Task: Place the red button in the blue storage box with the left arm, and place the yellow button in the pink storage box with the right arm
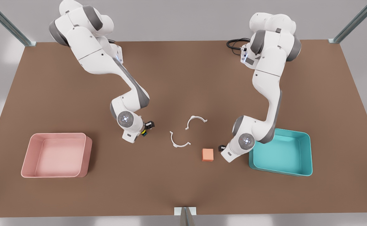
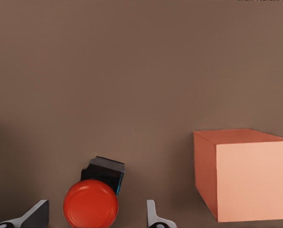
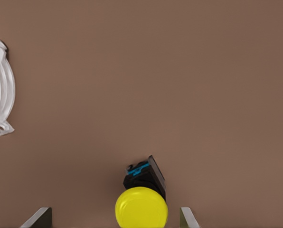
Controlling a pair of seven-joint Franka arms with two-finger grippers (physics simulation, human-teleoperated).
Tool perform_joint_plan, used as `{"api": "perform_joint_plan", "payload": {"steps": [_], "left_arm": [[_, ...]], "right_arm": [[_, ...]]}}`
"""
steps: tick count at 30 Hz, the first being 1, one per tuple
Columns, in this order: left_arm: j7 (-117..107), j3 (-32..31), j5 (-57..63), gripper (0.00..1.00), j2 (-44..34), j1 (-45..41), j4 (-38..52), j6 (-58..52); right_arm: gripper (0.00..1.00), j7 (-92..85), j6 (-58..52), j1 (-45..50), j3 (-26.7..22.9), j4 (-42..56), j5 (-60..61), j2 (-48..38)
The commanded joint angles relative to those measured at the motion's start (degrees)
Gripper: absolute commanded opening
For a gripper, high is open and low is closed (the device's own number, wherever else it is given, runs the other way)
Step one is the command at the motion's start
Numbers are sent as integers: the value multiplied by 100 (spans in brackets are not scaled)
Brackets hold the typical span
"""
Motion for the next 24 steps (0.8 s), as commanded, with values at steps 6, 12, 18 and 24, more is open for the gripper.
{"api": "perform_joint_plan", "payload": {"steps": [6, 12, 18, 24], "left_arm": [[-516, 11, 8, 74, 15, 8, 5, 303], [-525, 11, 8, 68, -11, 8, -48, 267], [-551, 11, 8, 58, -11, -1, -171, 259], [-551, 29, 8, 54, -152, 16, -127, 241]], "right_arm": [[100, 817, 916, -65, 6, -273, 2, 125], [84, 809, 1083, -65, -3, -282, 2, 239], [84, 791, 1075, -170, -3, -537, -340, 160], [72, 809, 1215, -214, -3, -616, -649, 186]]}}
